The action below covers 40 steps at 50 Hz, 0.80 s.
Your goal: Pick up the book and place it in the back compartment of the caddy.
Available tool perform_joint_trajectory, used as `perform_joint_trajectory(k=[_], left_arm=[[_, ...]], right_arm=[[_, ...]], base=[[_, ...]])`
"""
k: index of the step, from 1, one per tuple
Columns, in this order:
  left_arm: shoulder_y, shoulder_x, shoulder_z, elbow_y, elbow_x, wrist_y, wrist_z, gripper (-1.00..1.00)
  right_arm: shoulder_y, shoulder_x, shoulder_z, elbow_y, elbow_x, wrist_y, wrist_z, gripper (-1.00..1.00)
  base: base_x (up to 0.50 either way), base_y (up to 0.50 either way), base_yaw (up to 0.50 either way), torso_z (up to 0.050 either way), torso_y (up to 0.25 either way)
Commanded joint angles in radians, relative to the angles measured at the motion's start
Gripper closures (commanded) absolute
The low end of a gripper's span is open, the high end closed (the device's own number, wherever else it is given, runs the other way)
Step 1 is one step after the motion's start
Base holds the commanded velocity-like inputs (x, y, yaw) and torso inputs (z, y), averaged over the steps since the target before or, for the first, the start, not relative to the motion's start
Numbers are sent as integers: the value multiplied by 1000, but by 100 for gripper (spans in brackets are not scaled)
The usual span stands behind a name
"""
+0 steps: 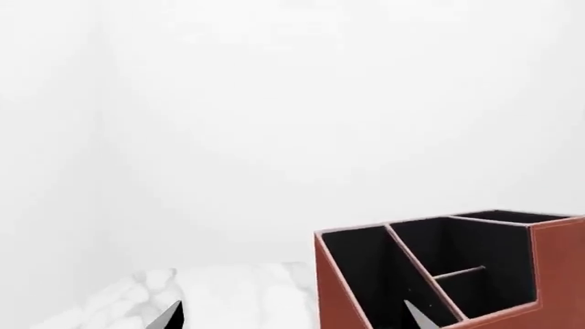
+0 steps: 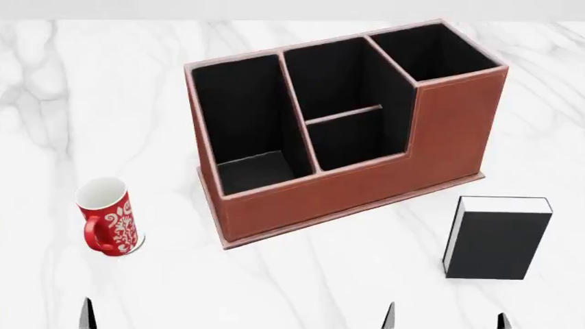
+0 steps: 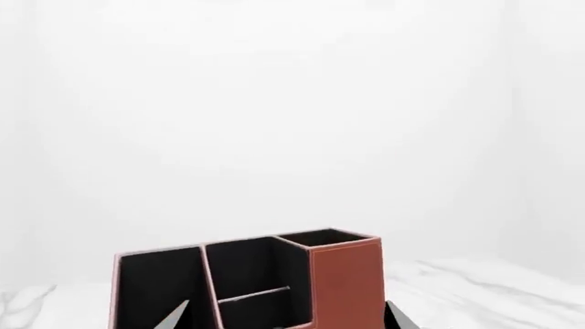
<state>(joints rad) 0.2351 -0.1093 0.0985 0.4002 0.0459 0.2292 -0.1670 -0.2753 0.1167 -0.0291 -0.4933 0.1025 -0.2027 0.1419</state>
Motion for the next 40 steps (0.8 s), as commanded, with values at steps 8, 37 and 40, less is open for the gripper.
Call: perform_joint_trajectory(k=[8,37,40], left_arm=[[75,-33,-10,79,-6,172,-59,-100],[96,-69,6,81,-53,275,-82,-100],[95,-72,8,78,-53,276,-83,-100]], right_arm=[[-61,23,9,-62,43,-131,17,-100],[-46,49,-16,-42,71,-125,44,-100],[-46,51,-17,-41,74,-128,46,-100]], base=[[0,0,0,0,0],[-17,-69,0,0,0],[-36,-142,0,0,0]])
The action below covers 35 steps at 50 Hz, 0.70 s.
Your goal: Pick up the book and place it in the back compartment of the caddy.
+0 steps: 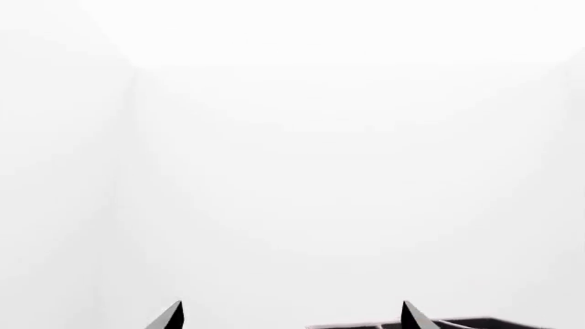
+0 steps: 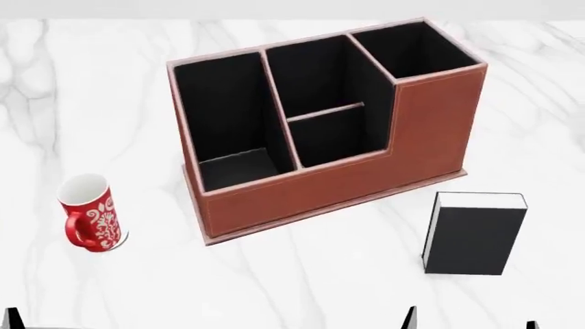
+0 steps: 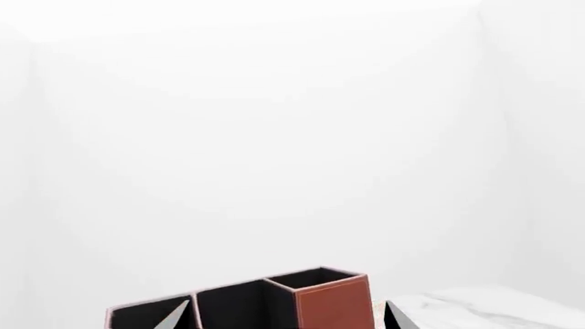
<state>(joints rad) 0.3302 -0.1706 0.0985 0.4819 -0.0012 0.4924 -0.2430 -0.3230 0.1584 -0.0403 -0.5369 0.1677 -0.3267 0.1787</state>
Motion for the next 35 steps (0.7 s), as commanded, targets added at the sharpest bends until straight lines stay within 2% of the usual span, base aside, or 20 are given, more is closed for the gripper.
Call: perform_joint_trajectory(k=[1,35], left_arm=[[-1,-11,9,-4,-6,13,-8,-100],[-13,-38,27,-11,-16,2,-30,-100]], right_arm=[[1,10,-7,3,9,-5,10,-100],[4,31,-21,6,26,-17,41,-100]], base=[[-39,-145,0,0,0],[-37,-144,0,0,0]])
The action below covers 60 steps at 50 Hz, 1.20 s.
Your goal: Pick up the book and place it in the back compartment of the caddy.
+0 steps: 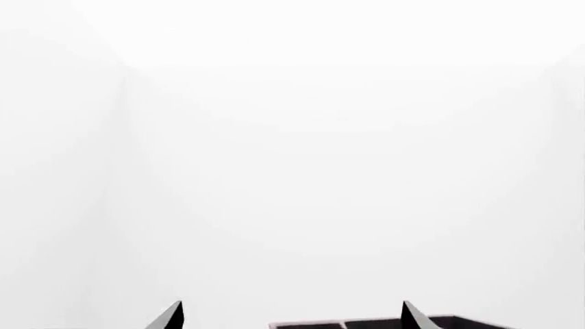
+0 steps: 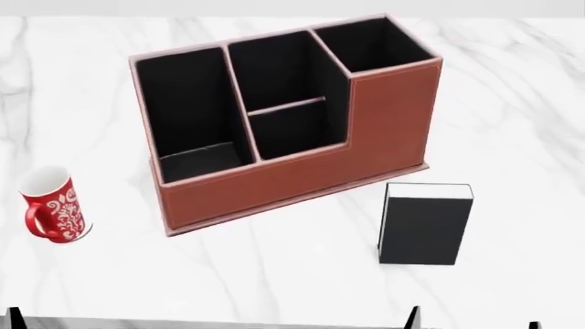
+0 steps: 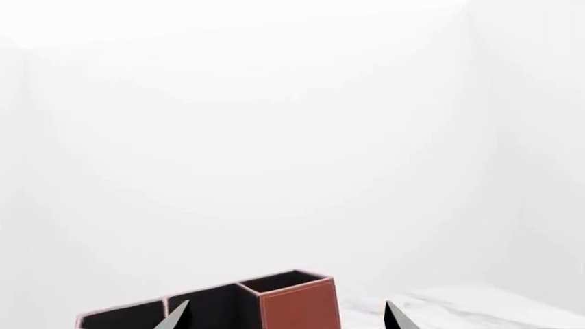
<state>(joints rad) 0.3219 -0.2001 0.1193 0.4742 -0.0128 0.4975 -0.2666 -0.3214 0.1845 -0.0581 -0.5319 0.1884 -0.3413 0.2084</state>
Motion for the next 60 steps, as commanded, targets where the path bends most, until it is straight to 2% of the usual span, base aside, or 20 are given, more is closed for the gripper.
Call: perform_joint_trajectory(k=[1,20,36,46,60], left_arm=[[-8,-9,6,-7,-9,-5,-6,-100],[-12,-21,14,-9,-13,-5,-18,-100],[-9,-31,22,-7,-14,1,-26,-100],[-5,-37,28,-7,-15,7,-31,-100],[-10,-43,39,-13,-15,10,-36,-100]], right_arm=[[1,7,-2,-1,9,-4,11,-100],[-3,15,-8,2,22,-34,22,-100],[-32,15,-5,-6,35,-138,20,-100],[-57,-14,13,-6,-41,-253,35,-100],[-71,-16,16,7,-52,-357,42,-100]], base=[[-39,-148,0,0,0],[-36,-143,0,0,0],[-37,-144,0,0,0],[-6,-76,0,0,0],[52,0,0,0,0]])
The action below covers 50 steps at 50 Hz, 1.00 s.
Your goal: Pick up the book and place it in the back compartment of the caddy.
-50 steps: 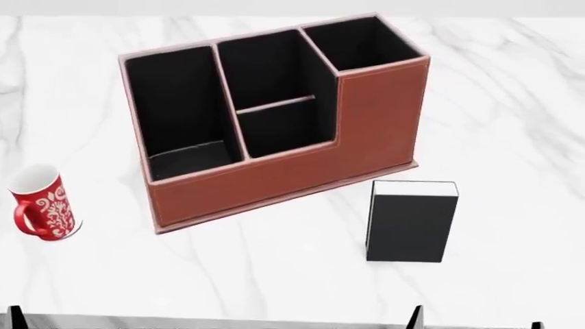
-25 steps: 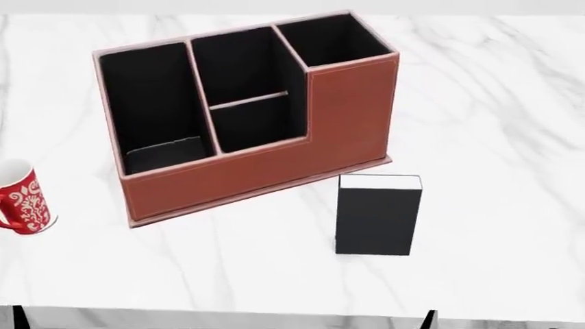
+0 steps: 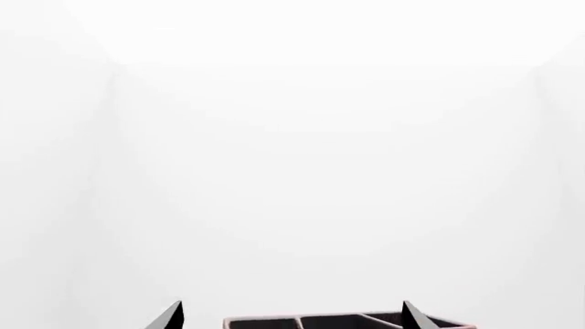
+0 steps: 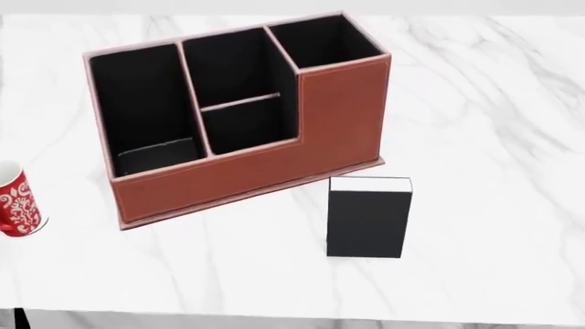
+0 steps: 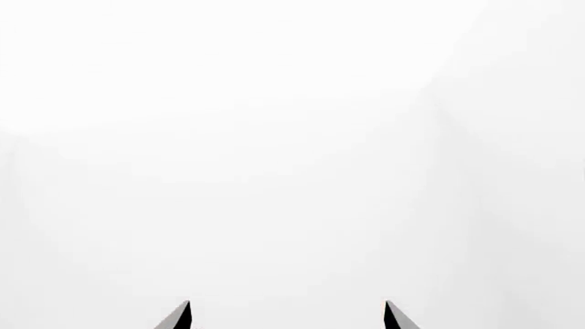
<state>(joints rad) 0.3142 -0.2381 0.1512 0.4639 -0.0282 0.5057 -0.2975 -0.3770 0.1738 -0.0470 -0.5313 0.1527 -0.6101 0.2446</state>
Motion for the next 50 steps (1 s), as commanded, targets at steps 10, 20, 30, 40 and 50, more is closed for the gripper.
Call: perform_joint_trajectory(k=[10,20,30,40,50], left_arm=[[-5,-10,14,-13,3,12,-7,-100],[-6,-14,18,-8,3,7,-12,-100],[-7,-19,21,-5,2,5,-18,-100],[-9,-23,24,-7,3,6,-24,-100],[-11,-27,27,-6,1,2,-29,-100]], right_arm=[[-23,-12,4,20,-51,-153,8,-100],[-20,-5,0,19,-46,-148,19,-100],[-18,0,-3,23,-47,-152,27,-100],[-18,5,-7,24,-51,-153,35,-100],[-16,9,-10,24,-53,-153,42,-100]], base=[[157,0,0,0,0],[161,0,0,0,0],[161,0,0,0,0],[160,0,0,0,0],[160,0,0,0,0]])
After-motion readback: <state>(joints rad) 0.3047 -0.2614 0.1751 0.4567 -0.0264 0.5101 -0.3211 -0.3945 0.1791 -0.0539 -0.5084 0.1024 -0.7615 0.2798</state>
